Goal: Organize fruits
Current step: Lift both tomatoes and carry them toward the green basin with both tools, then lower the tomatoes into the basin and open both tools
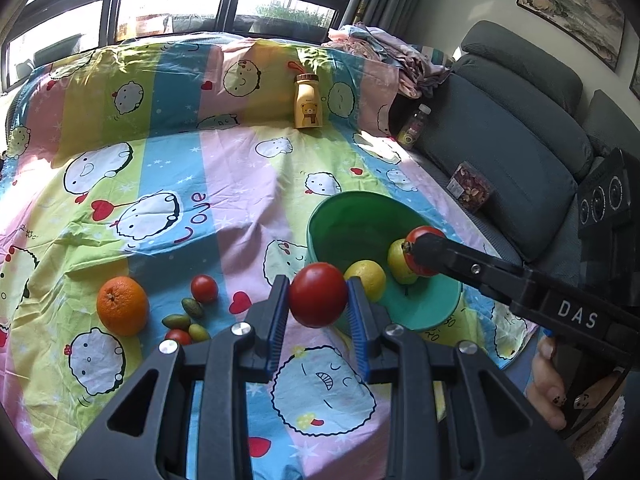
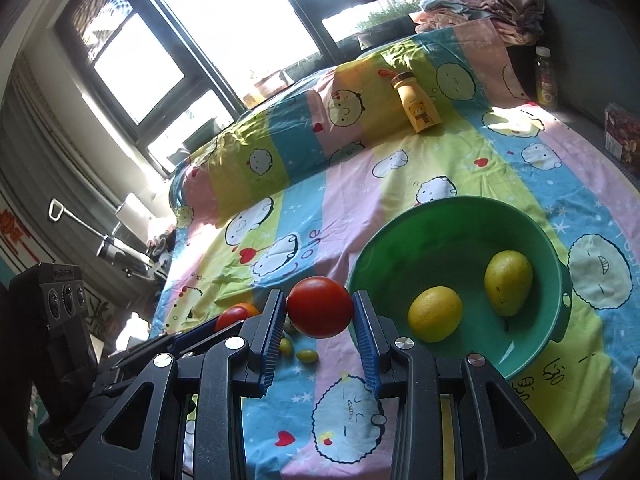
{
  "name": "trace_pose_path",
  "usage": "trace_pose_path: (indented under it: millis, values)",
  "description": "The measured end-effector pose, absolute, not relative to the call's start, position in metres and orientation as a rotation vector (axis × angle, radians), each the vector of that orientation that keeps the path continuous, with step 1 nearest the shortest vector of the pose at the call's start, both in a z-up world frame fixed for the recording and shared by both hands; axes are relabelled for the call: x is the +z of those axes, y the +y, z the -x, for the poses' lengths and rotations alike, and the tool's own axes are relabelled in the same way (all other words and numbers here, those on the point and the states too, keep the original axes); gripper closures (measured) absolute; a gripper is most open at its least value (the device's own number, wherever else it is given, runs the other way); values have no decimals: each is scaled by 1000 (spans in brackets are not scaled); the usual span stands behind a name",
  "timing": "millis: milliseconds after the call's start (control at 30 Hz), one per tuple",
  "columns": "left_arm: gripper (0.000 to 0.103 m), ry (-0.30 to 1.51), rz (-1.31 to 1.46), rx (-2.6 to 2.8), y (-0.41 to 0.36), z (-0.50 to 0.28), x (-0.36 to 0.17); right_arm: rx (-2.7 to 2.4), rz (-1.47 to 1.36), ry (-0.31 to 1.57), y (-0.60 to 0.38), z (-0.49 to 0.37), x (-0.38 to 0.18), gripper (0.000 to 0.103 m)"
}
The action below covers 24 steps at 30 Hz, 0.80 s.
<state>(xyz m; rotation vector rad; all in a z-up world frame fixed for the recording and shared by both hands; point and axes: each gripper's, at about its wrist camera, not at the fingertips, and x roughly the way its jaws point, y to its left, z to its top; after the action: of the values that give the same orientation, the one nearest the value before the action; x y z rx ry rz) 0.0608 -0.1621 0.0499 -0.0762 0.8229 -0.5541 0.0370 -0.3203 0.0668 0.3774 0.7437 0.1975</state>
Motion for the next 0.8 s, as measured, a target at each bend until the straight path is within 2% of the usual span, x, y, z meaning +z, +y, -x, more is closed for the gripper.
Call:
trace_pose_path:
  millis: [567, 800]
  values:
    - [74, 779, 72, -612, -186, -65, 81, 187, -386, 644, -343, -23, 100, 67]
    - [74, 826, 33, -616, -209, -77, 62, 155, -392, 645, -355, -28, 94, 66]
